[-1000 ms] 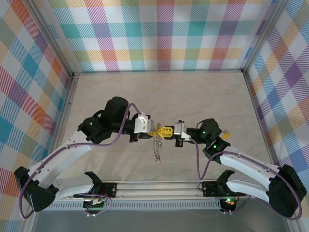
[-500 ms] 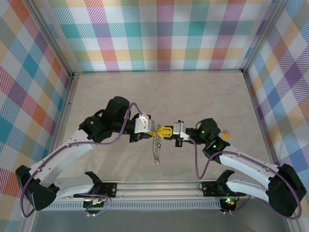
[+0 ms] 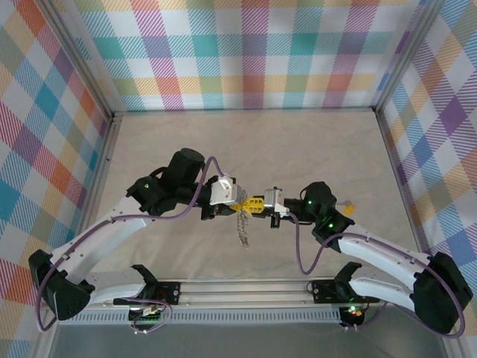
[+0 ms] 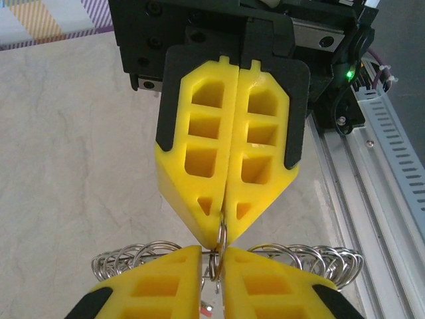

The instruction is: Put the keys on the keyring

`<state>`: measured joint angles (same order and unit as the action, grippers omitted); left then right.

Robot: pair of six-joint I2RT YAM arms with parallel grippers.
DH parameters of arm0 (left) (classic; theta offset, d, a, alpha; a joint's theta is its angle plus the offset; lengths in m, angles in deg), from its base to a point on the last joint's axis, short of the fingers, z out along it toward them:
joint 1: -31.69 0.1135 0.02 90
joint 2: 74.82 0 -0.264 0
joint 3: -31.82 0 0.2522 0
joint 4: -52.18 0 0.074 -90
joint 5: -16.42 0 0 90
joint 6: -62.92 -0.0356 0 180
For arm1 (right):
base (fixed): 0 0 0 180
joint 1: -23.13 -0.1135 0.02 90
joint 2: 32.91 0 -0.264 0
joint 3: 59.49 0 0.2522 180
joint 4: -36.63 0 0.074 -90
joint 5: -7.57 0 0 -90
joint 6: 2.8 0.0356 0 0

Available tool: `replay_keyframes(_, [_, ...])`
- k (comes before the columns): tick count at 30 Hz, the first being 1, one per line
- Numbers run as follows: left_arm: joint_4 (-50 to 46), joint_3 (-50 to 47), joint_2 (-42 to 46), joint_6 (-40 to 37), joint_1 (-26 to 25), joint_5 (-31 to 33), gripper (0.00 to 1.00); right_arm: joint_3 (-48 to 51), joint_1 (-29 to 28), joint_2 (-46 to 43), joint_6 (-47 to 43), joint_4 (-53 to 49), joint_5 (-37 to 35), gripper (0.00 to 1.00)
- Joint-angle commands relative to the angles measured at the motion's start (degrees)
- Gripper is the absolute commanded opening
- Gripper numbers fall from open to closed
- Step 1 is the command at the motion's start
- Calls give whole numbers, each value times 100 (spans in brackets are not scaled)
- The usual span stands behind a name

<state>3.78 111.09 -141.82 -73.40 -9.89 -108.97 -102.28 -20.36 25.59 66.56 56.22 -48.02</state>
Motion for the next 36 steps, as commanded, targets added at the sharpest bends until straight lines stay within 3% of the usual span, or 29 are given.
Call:
replay_keyframes(1, [220, 208, -30, -108, -39, -318, 15, -243, -37, 78, -83, 87, 36, 0])
replay_keyframes(7, [185, 180, 16, -131, -39, -255, 15, -225, -40, 76, -25, 233, 64, 0])
replay_keyframes(9, [163, 181, 21, -140, -41, -261, 1, -216, -37, 74, -9, 233, 74, 0])
replay_keyframes(14, [340, 92, 217, -166, -35, -224, 0, -167, -38, 36, -77, 234, 57, 0])
replay_keyframes(17, [432, 23, 378, -208, -43, -141, 0, -116, -37, -52, -183, 159, 11, 9])
replay_keyframes(22, [75, 196, 338, -393, -42, -1, 0, -34, -37, -199, -298, 32, -47, 35])
replay_keyframes(26, [47, 224, 328, -458, -40, 128, 0, 8, -9, -412, -474, -304, -397, 39])
replay_keyframes(27, [40, 225, 319, -474, -36, 171, 0, 12, 27, -508, -481, -411, -498, 45])
replay_keyframes(31, [161, 201, 250, -438, -35, 539, 0, -111, 153, -838, 33, -1148, -1611, 65])
replay_keyframes(36, [253, 195, 9, -315, -18, 978, 0, -788, 416, -804, 1985, -3019, -4732, 76])
